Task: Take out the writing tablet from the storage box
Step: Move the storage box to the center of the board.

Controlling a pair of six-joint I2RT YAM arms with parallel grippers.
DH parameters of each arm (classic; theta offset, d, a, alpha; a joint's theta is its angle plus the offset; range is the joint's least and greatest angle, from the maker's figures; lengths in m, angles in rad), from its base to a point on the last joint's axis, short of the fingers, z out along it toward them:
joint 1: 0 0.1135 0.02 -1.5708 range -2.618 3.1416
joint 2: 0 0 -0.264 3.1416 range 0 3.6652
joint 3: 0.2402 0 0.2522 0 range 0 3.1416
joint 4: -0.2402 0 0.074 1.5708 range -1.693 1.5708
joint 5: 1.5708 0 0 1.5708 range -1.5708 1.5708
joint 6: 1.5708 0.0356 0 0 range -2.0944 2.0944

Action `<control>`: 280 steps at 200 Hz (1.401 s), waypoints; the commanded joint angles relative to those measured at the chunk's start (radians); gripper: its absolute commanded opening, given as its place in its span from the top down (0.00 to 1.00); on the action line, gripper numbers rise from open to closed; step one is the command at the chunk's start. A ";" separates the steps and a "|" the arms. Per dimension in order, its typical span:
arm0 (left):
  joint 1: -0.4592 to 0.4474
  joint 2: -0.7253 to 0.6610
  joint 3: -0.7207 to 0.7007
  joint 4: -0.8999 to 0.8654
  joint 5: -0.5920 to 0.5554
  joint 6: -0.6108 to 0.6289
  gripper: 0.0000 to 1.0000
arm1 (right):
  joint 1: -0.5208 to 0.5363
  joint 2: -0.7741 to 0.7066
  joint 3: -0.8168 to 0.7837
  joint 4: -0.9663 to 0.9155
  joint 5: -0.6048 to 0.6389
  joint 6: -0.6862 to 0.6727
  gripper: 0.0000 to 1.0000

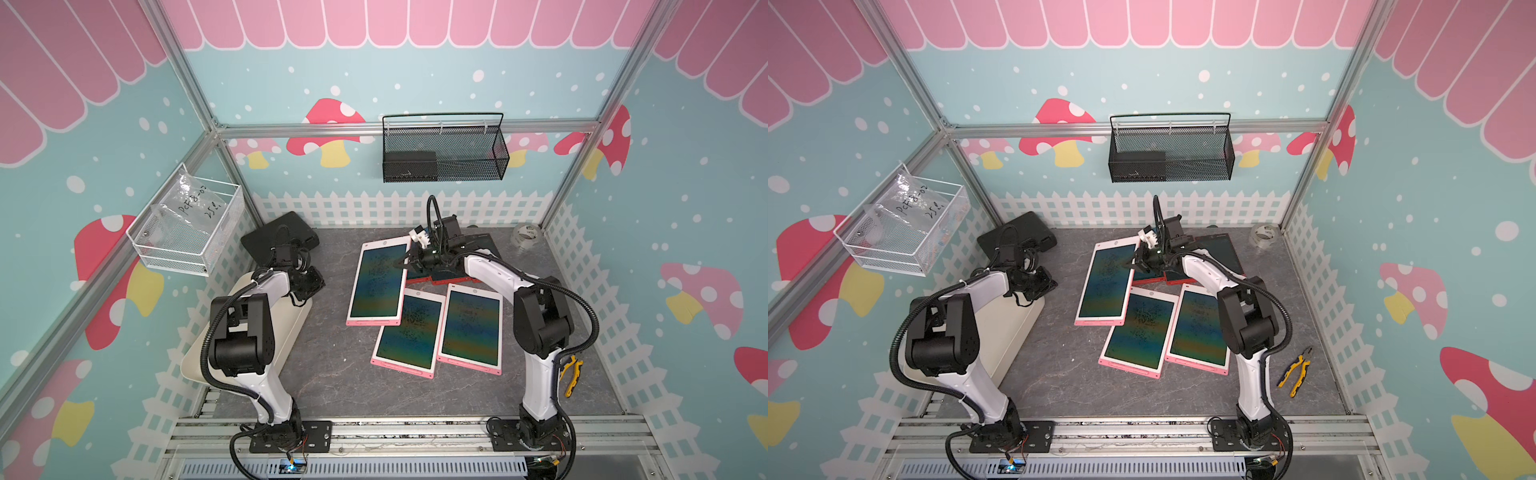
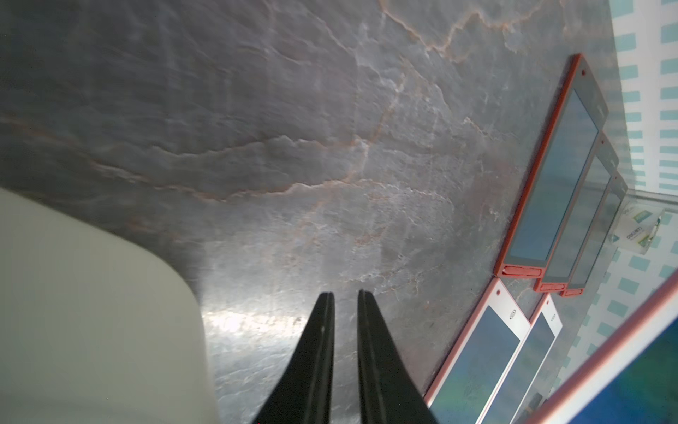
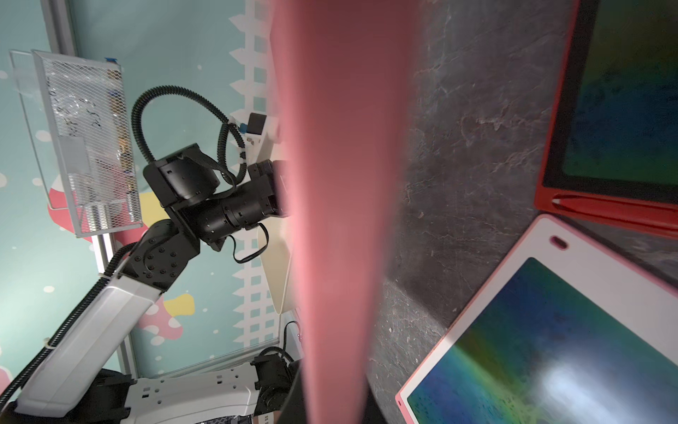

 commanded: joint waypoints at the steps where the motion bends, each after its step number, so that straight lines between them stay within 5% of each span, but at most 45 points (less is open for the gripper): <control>1: 0.024 0.014 0.038 -0.098 -0.045 0.061 0.80 | 0.047 0.030 -0.025 0.078 0.023 0.077 1.00; 44: -0.002 -0.010 0.098 -0.114 0.059 0.043 0.76 | 0.117 0.008 -0.161 0.250 0.095 0.203 1.00; 105: -0.081 -0.029 0.147 -0.158 0.102 0.025 0.74 | 0.190 0.074 -0.134 0.270 0.132 0.258 1.00; 195: -0.109 -0.008 0.125 -0.295 -0.021 0.070 0.72 | 0.237 0.152 -0.157 0.295 0.134 0.296 0.98; 280: -0.105 0.052 0.133 -0.343 -0.122 0.090 0.72 | 0.247 0.182 -0.195 0.219 0.145 0.284 0.80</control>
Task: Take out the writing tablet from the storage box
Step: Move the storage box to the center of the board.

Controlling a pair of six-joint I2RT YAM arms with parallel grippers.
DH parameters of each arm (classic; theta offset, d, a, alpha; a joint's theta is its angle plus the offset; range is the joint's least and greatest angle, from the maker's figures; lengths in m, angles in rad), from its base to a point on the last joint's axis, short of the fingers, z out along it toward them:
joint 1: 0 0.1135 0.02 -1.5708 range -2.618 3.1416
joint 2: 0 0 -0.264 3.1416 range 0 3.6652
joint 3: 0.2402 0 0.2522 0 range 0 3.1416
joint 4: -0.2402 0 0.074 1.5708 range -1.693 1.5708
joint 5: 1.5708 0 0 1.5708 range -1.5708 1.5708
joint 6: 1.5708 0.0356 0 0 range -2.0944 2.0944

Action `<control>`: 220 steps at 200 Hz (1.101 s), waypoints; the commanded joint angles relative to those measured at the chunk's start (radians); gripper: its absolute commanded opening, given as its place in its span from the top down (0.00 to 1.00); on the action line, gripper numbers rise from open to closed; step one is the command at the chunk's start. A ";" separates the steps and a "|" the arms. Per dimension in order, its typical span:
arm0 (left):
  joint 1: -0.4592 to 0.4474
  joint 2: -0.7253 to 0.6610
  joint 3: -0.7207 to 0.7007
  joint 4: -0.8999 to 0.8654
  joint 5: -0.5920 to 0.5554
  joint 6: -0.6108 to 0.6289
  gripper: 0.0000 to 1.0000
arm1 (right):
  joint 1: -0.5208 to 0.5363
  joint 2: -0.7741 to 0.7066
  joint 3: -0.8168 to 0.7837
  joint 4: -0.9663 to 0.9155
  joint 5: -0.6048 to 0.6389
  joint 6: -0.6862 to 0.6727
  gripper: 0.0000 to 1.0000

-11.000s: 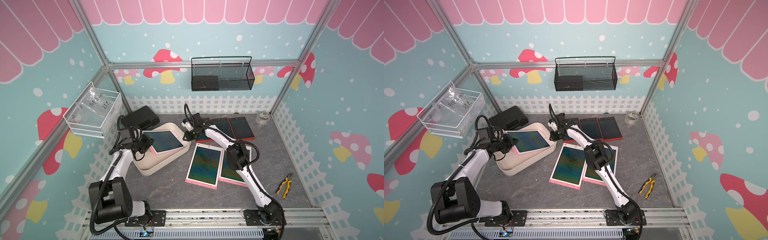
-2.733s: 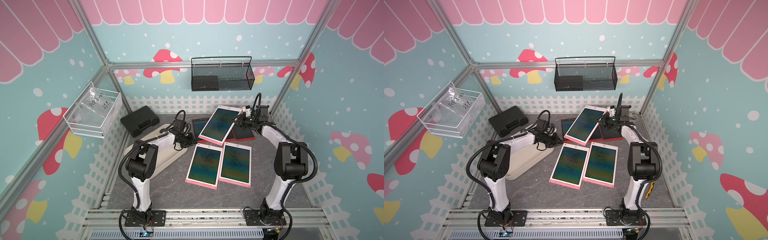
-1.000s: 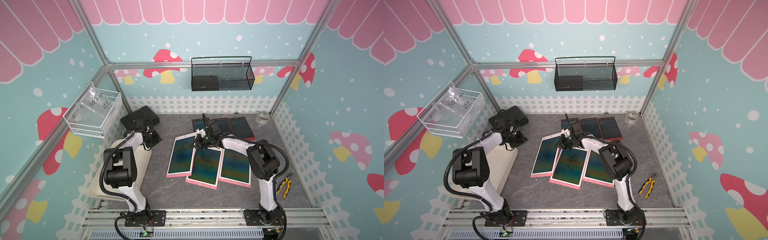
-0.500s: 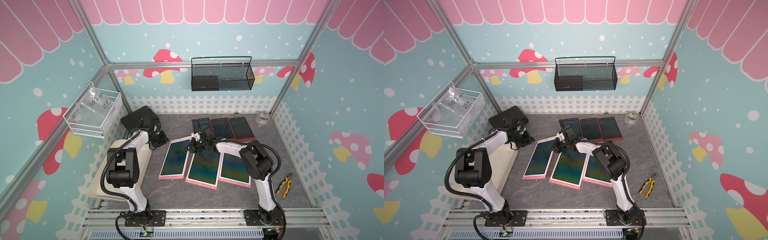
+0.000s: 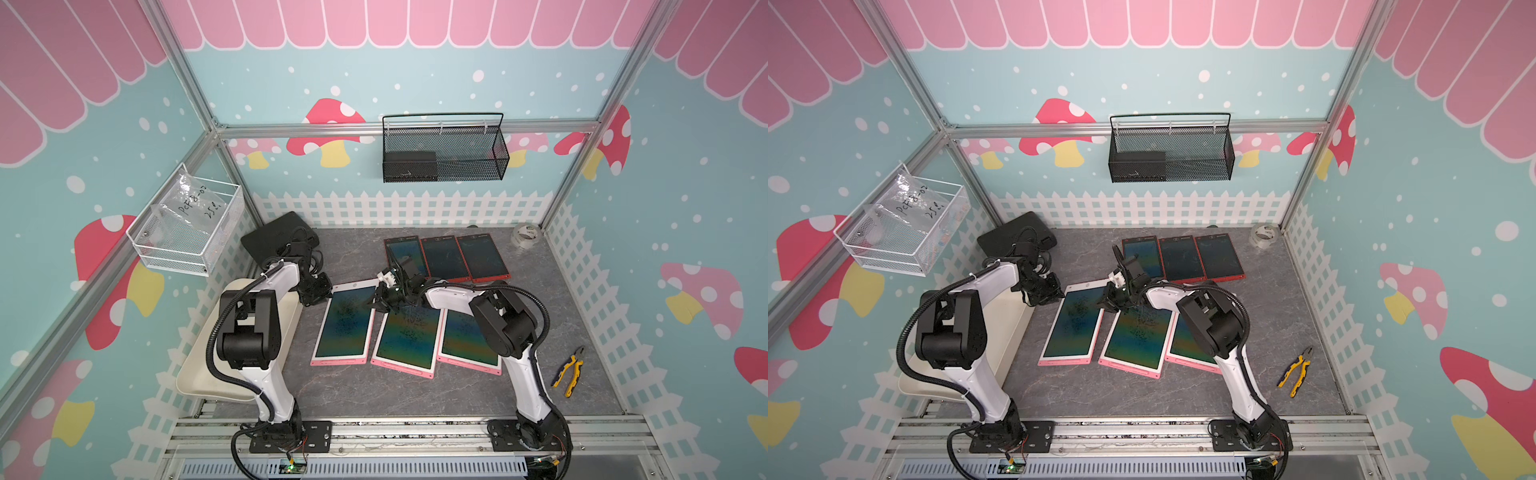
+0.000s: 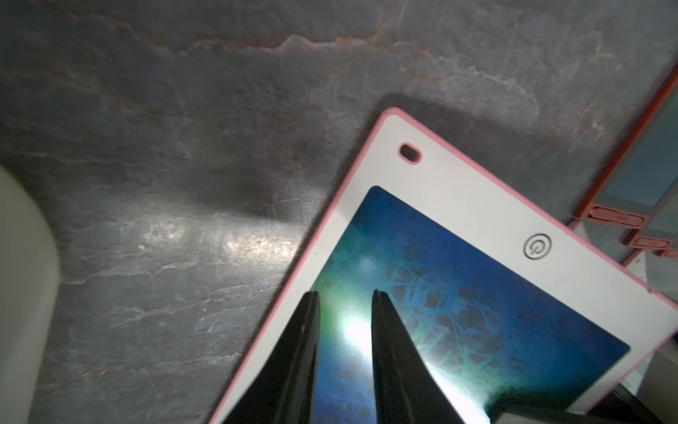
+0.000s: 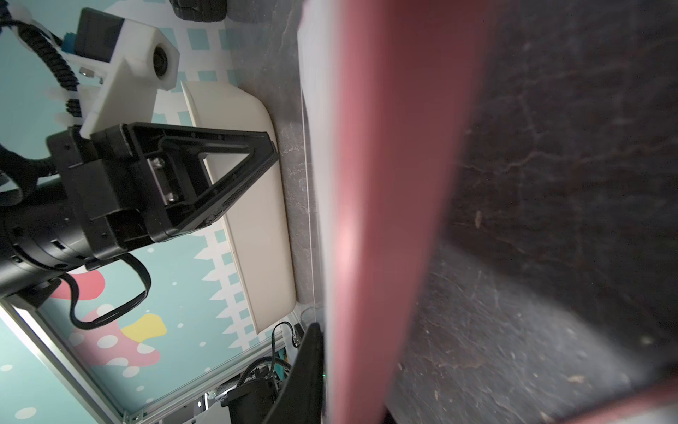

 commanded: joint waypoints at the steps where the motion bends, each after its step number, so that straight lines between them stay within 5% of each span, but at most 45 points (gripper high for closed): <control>1: 0.003 -0.004 0.012 -0.015 -0.048 0.026 0.72 | 0.010 0.029 -0.040 -0.064 0.021 0.008 0.79; 123: 0.030 0.037 0.020 -0.098 -0.096 0.058 0.71 | 0.030 0.053 0.044 -0.171 0.058 -0.006 0.49; 161: 0.033 0.059 0.033 -0.123 -0.072 0.075 0.71 | 0.053 0.103 0.195 -0.357 0.099 -0.069 0.29; 220: 0.056 0.071 0.027 -0.128 -0.073 0.081 0.71 | 0.068 0.115 0.219 -0.459 0.137 -0.073 0.25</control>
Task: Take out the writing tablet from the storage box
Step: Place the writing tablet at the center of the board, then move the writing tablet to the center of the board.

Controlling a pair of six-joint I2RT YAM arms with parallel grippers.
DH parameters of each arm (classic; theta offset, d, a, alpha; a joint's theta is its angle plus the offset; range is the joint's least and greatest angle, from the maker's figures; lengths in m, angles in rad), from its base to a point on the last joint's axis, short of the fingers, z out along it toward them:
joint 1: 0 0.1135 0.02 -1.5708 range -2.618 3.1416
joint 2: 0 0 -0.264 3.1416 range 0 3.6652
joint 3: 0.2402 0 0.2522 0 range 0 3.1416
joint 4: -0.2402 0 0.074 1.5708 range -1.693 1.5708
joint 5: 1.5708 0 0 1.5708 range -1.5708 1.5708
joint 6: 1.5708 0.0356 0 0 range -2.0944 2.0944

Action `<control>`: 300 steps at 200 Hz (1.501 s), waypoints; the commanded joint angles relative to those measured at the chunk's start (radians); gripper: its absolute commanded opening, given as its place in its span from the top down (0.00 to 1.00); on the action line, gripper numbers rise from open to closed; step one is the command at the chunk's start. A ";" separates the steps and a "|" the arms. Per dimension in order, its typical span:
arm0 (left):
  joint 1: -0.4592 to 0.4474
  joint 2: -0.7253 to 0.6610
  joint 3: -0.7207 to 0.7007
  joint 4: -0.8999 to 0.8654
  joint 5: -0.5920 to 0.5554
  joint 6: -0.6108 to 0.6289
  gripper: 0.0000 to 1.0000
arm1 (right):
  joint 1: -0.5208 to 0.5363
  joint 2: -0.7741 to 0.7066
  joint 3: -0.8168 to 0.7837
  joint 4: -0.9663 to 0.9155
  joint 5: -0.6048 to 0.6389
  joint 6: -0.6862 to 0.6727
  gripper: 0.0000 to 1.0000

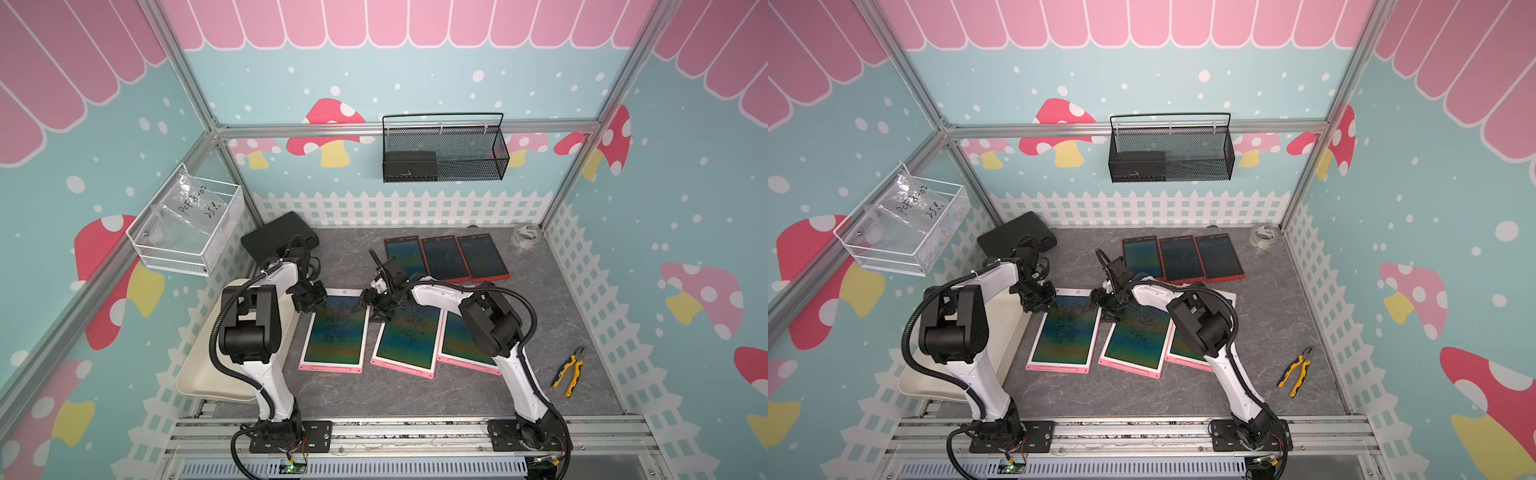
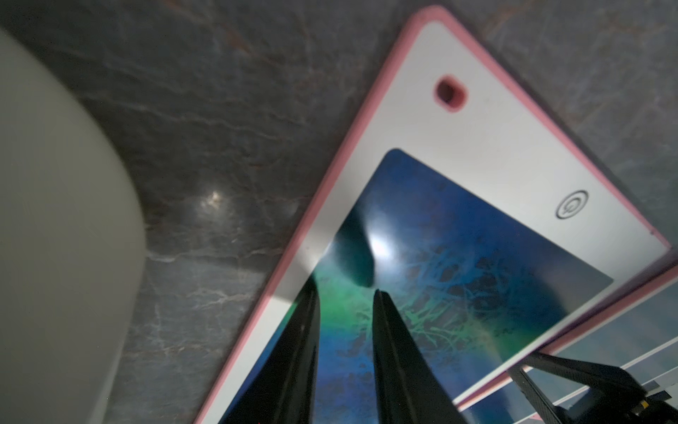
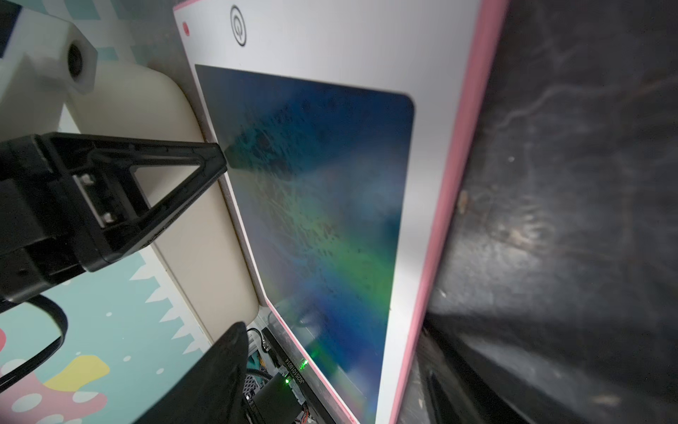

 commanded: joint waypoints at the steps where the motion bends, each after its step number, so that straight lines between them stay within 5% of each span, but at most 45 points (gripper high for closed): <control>1: 0.023 0.023 0.016 -0.024 0.000 0.028 0.71 | 0.007 0.019 -0.005 -0.102 0.044 -0.004 0.25; 111: 0.057 -0.001 0.009 -0.043 -0.136 0.063 0.70 | 0.007 -0.014 -0.049 -0.100 0.064 0.006 0.23; 300: -0.080 -0.015 -0.097 0.012 0.071 -0.060 0.72 | -0.037 -0.063 -0.062 -0.345 0.109 -0.190 0.19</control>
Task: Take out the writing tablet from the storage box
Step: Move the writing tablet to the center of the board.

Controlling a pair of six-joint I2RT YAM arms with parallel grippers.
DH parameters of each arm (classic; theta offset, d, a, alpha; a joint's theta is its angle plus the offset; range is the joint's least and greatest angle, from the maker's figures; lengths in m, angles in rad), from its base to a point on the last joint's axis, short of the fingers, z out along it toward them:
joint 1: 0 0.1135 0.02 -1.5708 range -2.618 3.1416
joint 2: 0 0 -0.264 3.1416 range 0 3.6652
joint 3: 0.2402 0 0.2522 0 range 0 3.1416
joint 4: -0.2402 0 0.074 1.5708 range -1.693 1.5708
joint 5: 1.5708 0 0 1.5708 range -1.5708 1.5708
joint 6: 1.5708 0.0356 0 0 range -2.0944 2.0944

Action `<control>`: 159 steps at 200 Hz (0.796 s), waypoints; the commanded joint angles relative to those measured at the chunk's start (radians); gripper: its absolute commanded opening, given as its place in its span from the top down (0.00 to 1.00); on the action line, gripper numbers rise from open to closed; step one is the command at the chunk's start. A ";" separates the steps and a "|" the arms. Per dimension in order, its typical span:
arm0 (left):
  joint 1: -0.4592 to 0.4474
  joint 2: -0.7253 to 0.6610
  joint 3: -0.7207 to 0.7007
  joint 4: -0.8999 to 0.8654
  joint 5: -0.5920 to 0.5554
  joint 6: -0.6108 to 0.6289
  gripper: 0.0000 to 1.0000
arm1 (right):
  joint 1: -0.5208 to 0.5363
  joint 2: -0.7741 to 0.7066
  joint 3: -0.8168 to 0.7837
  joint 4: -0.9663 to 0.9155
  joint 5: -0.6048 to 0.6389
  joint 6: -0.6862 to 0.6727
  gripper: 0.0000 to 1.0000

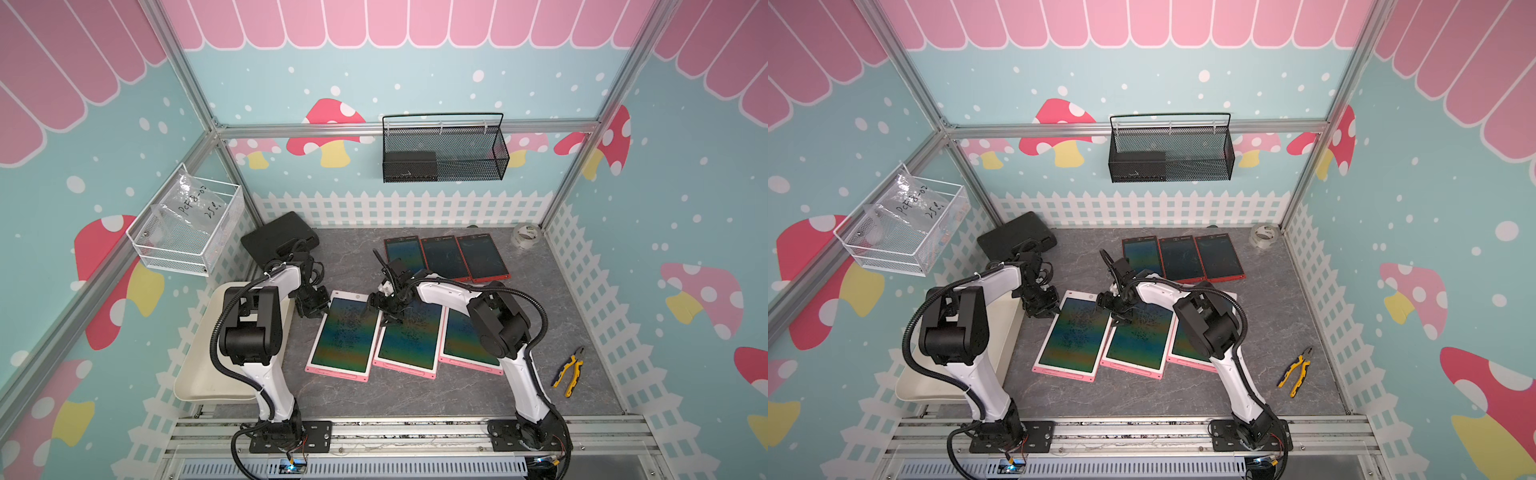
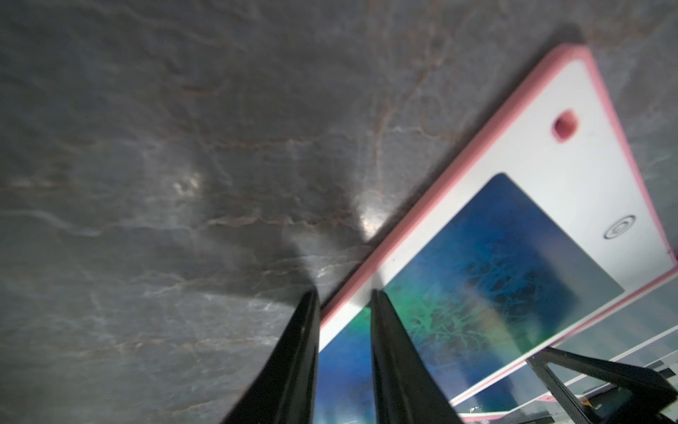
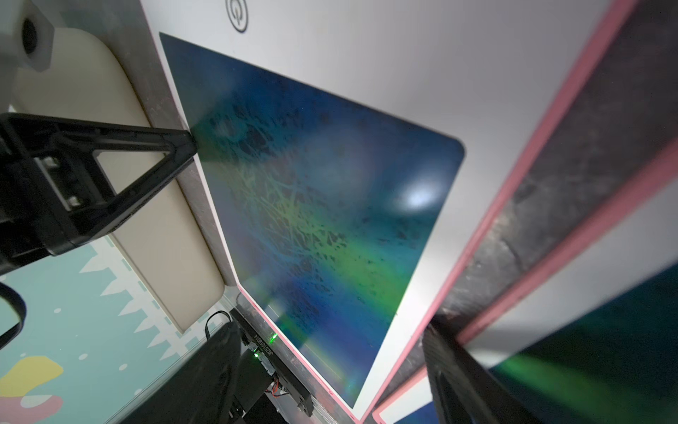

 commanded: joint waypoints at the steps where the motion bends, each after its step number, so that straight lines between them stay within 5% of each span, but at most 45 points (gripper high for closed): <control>1: -0.038 0.001 -0.041 0.009 0.042 -0.049 0.73 | -0.015 0.001 -0.026 -0.147 0.076 -0.055 0.19; 75: -0.108 -0.003 -0.028 0.062 0.085 -0.177 0.74 | -0.064 -0.021 -0.024 -0.227 0.107 -0.159 0.19; 159: -0.117 0.103 0.141 0.014 0.072 -0.168 0.76 | -0.099 0.050 0.106 -0.245 0.093 -0.204 0.20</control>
